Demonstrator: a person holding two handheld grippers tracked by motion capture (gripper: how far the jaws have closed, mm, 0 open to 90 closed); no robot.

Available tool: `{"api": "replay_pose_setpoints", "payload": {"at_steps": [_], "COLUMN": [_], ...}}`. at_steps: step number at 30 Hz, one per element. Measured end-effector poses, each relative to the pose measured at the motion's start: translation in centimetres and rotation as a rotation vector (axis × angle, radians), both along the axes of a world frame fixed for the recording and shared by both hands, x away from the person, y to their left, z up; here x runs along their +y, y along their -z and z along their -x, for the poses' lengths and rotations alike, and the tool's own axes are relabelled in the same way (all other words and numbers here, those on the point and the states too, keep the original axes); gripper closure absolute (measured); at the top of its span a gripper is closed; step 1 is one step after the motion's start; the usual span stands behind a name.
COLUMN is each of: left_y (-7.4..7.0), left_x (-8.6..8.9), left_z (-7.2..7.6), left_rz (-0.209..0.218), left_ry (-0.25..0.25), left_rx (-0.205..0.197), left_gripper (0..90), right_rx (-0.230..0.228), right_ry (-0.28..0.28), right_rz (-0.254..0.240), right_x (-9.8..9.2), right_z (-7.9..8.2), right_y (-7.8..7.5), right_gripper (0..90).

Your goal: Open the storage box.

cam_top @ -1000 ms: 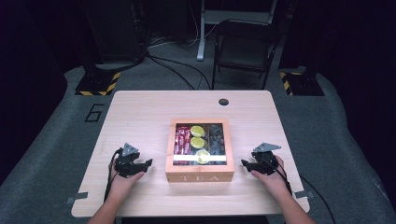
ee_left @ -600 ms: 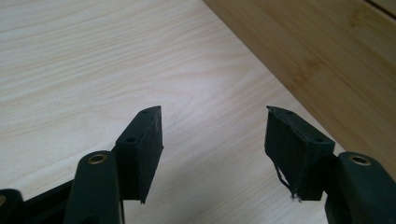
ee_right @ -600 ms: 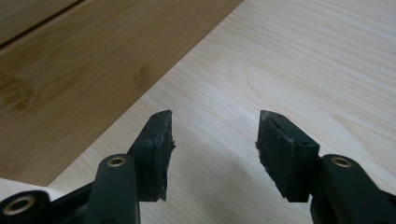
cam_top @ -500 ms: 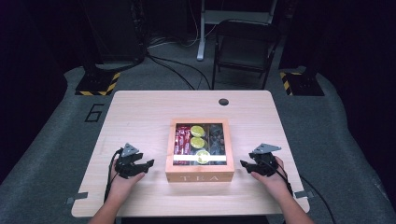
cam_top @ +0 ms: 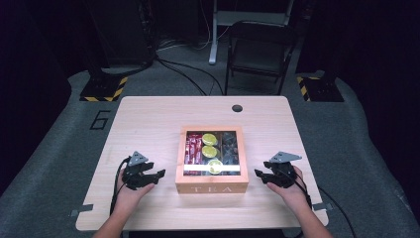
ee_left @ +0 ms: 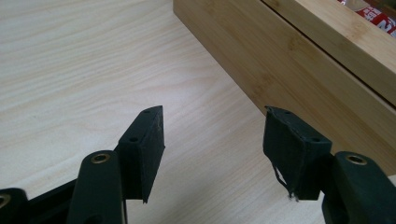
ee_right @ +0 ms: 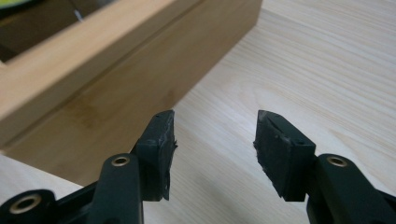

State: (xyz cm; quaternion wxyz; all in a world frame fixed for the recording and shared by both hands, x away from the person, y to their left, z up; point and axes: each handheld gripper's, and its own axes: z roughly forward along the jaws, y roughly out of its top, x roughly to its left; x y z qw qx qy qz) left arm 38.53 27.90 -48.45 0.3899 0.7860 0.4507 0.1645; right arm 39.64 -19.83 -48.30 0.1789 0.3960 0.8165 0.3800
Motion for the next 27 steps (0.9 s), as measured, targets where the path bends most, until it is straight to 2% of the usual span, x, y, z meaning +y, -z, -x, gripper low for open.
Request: {"api": "replay_pose_setpoints", "payload": {"at_steps": [7,11,14,16,22,27], "left_y": [-1.6,-2.4,-3.0,-3.3,-3.5,-3.5], "left_x": [-0.2,-0.3,-0.6,-0.8,-1.5,-1.7], "left_z": [0.3,0.7,1.2,1.5,2.1,2.7], "left_rz": [0.025,0.042,0.034,0.044,0.046,0.073], "left_ry": [0.005,0.022,0.036,0.05,0.097,0.097], "left_rx": [-0.017,-0.026,-0.062,-0.074,-0.069,-0.071], "left_gripper": [38.6,38.4,38.4,38.5,40.5,41.9], "right_rx": [0.011,0.014,0.01,-0.007,-0.014,-0.028], "right_ry": [-0.06,-0.07,-0.092,-0.098,-0.105,-0.114], "right_rz": [0.046,0.029,0.004,0.007,-0.041,-0.061], "right_x": [1.2,1.4,1.6,1.7,2.2,2.4], "right_z": [0.5,0.9,1.3,1.5,2.4,2.8], "right_y": [-1.4,-2.2,-3.1,-3.5,-4.4,-4.7], "right_gripper": [47.3,47.5,47.5,47.5,47.5,47.6]}}
